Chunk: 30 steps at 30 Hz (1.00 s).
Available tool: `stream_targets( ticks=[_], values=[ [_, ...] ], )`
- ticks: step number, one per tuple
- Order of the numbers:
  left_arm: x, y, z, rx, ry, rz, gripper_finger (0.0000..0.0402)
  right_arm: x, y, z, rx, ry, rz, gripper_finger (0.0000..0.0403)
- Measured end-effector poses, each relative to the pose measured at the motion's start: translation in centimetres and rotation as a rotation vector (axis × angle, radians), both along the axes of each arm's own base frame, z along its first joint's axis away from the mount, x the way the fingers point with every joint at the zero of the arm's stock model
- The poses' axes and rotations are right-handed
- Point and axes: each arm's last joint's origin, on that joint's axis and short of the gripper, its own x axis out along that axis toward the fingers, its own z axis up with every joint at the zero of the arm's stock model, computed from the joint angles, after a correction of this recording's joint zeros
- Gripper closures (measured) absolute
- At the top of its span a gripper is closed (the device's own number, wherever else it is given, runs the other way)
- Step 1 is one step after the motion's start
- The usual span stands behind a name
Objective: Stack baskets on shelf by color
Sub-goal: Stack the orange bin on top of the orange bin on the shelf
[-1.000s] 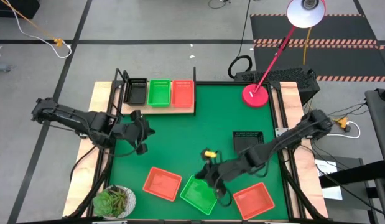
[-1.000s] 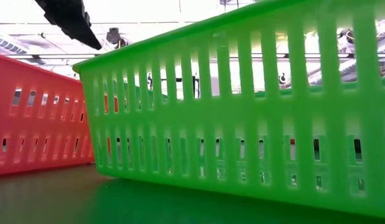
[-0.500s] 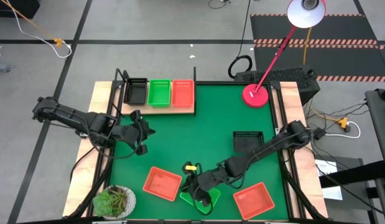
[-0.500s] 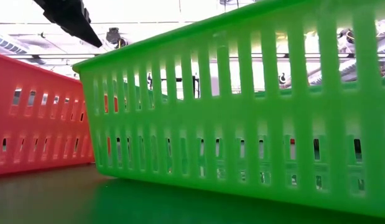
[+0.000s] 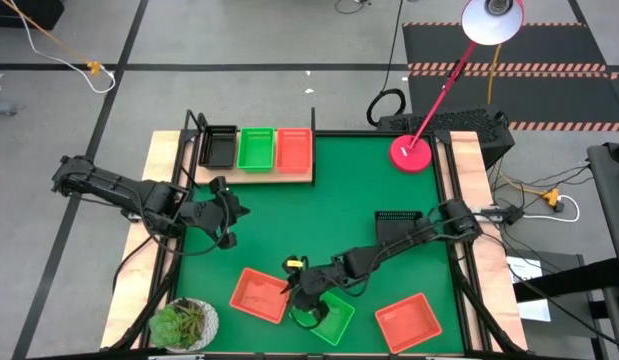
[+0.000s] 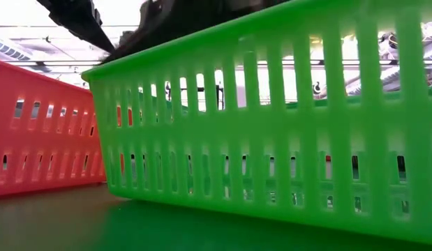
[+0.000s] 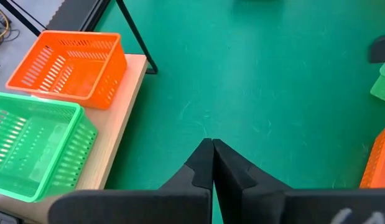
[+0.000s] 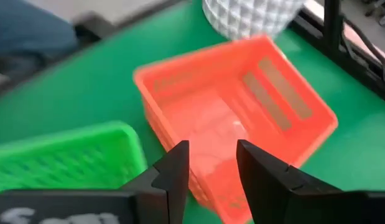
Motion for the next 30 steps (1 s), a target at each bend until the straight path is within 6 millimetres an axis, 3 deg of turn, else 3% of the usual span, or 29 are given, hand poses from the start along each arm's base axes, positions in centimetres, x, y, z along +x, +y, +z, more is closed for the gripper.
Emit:
stream_targets(
  ticks=[22, 30],
  values=[
    [0.0, 0.0, 0.0, 0.009, 0.000, 0.002, 0.0378, 0.6, -1.1, -1.7, -0.038, 0.030, 0.047, 0.0285],
    [0.0, 0.0, 0.0, 0.017, 0.003, -0.005, 0.0378, 0.7, -1.2, -2.4, -0.061, 0.038, 0.059, 0.0352]
  ],
)
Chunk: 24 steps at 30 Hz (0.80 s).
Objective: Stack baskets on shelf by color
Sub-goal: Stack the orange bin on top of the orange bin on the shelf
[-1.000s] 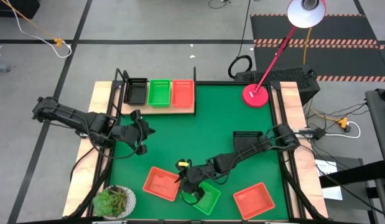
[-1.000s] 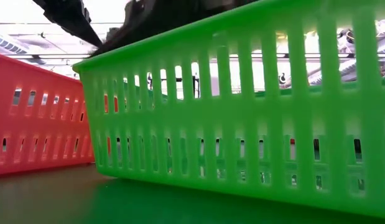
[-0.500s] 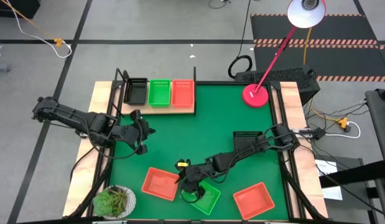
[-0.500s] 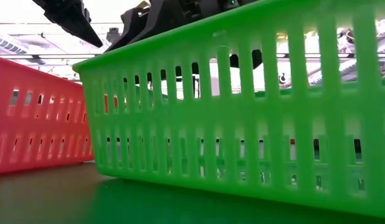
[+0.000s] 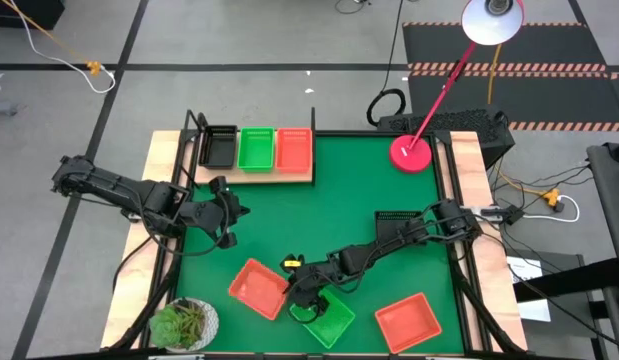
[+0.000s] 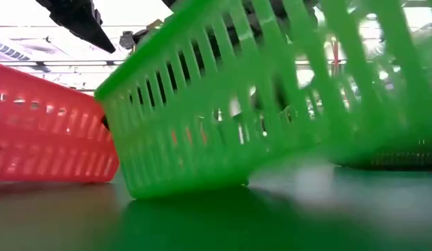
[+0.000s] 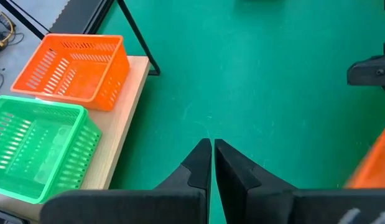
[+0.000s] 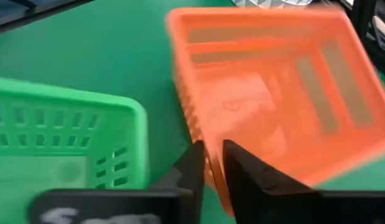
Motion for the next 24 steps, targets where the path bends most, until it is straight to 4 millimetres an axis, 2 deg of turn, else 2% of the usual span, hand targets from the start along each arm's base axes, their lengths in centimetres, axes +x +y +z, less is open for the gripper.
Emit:
stream_targets(
  ticks=[4, 11, 17, 24],
  values=[
    [0.0, 0.0, 0.0, 0.000, 0.000, 0.000, 0.0378, 0.0, 0.0, 0.1, -0.004, -0.004, 0.000, 0.0394],
    [0.0, 0.0, 0.0, 0.001, 0.001, -0.001, 0.0378, -0.1, -0.1, 0.6, -0.015, -0.018, -0.019, 0.0391],
    [0.0, 0.0, 0.0, 0.003, 0.003, -0.002, 0.0378, -0.5, -0.5, 2.4, -0.073, -0.048, -0.132, 0.0396],
    [0.0, 0.1, 0.0, 0.019, 0.000, 0.006, 0.0378, -1.8, -1.7, 5.6, -0.181, -0.062, -0.307, 0.0397]
  ],
)
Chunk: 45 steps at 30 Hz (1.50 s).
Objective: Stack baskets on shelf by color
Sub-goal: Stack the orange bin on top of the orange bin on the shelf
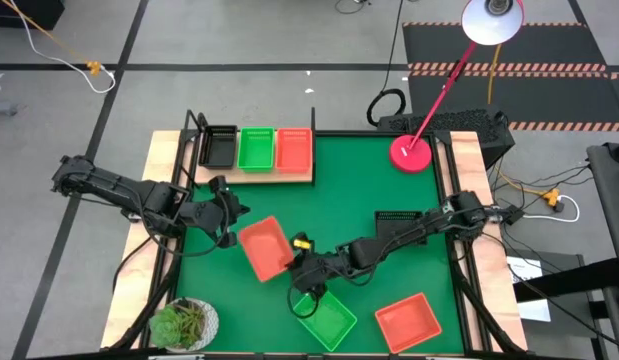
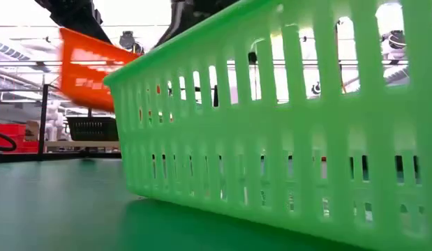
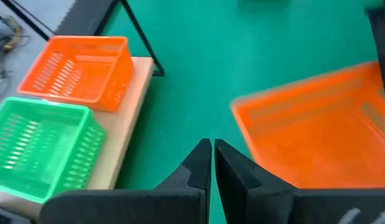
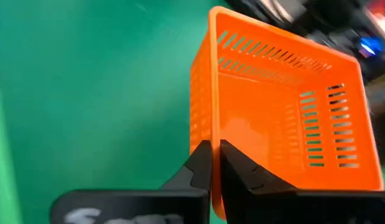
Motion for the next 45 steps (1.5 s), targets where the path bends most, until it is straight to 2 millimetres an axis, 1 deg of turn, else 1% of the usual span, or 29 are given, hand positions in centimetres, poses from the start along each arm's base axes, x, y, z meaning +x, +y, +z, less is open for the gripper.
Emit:
stream_targets(
  ticks=[5, 9, 13, 15, 19, 23, 29, 31, 34, 39, 41, 45],
  values=[
    [0.0, 0.1, 0.1, 0.045, -0.007, 0.024, 0.0378, -1.4, -2.0, 3.1, -0.025, -0.004, -0.124, 0.0397],
    [0.0, 0.2, 0.1, 0.082, -0.012, 0.042, 0.0378, -2.4, -3.8, 5.3, -0.061, -0.010, -0.189, 0.0397],
    [-0.2, 0.5, 0.3, 0.145, -0.032, 0.088, 0.0378, -3.0, -6.2, 7.5, -0.090, -0.049, -0.251, 0.0397],
    [-0.3, 0.7, 0.5, 0.181, -0.047, 0.117, 0.0378, -3.2, -7.4, 8.2, -0.122, -0.068, -0.294, 0.0397],
    [-0.9, 1.0, 1.1, 0.203, -0.093, 0.168, 0.0378, -3.1, -9.8, 9.0, -0.198, -0.074, -0.363, 0.0397],
    [-1.5, 1.2, 1.5, 0.183, -0.126, 0.184, 0.0378, -2.5, -12.2, 10.2, -0.245, -0.085, -0.412, 0.0397],
    [-1.6, 1.2, 1.5, 0.170, -0.128, 0.184, 0.0378, -1.8, -15.8, 12.1, -0.275, -0.094, -0.467, 0.0398],
    [-1.6, 1.2, 1.5, 0.170, -0.128, 0.184, 0.0378, -1.8, -17.0, 12.8, -0.249, -0.104, -0.442, 0.0398],
    [-1.6, 1.2, 1.5, 0.169, -0.129, 0.184, 0.0378, -1.9, -18.8, 13.3, -0.208, -0.116, -0.425, 0.0398],
    [-1.6, 1.2, 1.5, 0.169, -0.129, 0.184, 0.0378, -2.4, -21.8, 13.2, -0.169, -0.107, -0.464, 0.0398],
    [-1.6, 1.2, 1.5, 0.169, -0.129, 0.184, 0.0378, -2.6, -22.7, 13.1, -0.145, -0.097, -0.477, 0.0398],
    [-1.5, 1.2, 1.6, 0.168, -0.133, 0.184, 0.0378, -2.5, -23.7, 12.3, -0.101, -0.070, -0.473, 0.0398]
  ],
)
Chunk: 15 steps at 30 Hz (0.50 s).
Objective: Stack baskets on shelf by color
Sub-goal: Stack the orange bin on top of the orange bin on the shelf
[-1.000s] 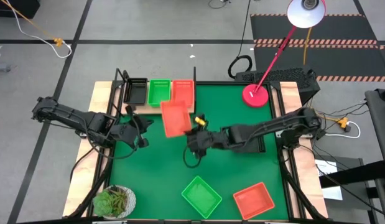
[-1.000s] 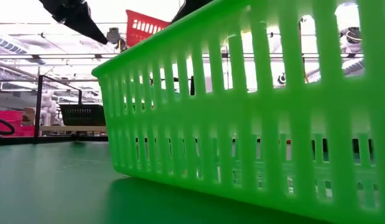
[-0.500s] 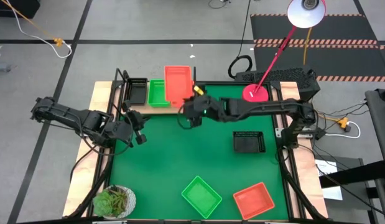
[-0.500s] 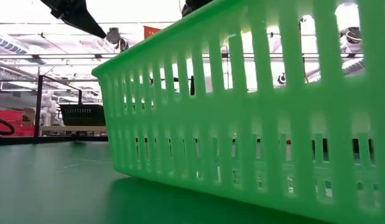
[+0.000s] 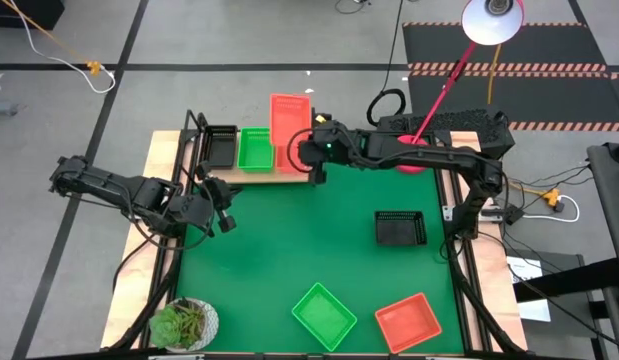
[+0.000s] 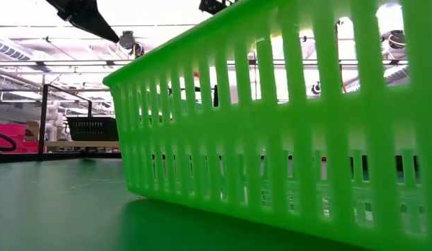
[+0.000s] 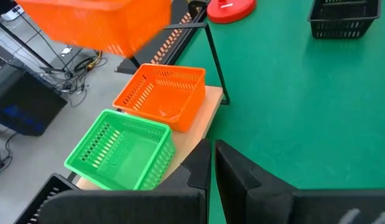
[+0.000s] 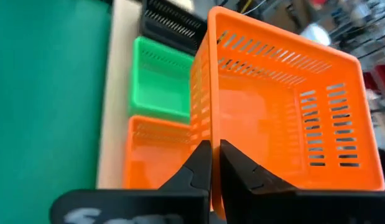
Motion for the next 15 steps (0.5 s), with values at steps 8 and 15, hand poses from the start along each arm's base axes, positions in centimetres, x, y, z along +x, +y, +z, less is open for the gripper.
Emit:
stream_targets(
  ticks=[8, 15],
  values=[
    [0.1, 0.0, 0.2, 0.017, -0.020, 0.014, 0.0378, 1.2, -0.9, -2.7, 0.059, 0.060, 0.015, 0.0393],
    [0.1, 0.0, 0.2, 0.019, -0.018, 0.013, 0.0378, 2.2, -1.4, -5.2, 0.079, 0.125, 0.007, 0.0391]
  ],
)
